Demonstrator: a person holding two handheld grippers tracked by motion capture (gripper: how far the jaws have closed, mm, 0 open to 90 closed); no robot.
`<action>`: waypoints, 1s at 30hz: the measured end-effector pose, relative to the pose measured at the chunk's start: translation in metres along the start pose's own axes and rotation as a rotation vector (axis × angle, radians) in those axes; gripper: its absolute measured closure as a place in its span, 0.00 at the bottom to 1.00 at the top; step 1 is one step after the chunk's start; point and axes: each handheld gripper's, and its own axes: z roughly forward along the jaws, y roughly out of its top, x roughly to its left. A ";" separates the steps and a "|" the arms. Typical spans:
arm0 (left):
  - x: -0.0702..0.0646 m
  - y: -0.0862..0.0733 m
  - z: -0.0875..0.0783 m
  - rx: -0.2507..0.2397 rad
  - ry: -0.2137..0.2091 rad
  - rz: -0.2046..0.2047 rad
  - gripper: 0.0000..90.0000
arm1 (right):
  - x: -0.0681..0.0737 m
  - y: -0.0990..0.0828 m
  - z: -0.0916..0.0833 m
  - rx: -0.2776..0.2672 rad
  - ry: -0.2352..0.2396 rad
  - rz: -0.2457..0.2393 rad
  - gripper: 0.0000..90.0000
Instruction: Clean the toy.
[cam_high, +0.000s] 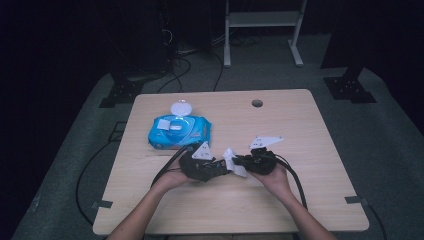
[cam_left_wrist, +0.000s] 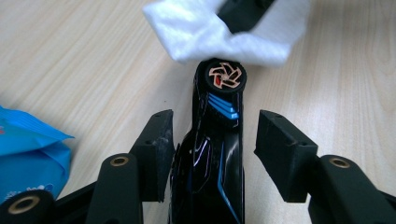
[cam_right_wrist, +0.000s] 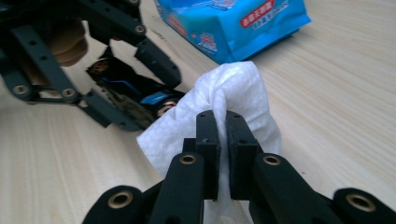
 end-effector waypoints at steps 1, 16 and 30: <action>0.000 0.000 0.000 0.000 0.000 0.000 0.51 | 0.000 0.000 0.000 0.000 0.000 0.000 0.94; -0.004 0.023 0.033 0.263 0.041 0.025 0.57 | -0.018 -0.012 -0.002 0.018 0.002 0.077 0.94; -0.010 0.023 0.009 0.008 0.038 -0.005 0.72 | -0.023 -0.002 -0.027 -0.073 0.042 0.106 0.94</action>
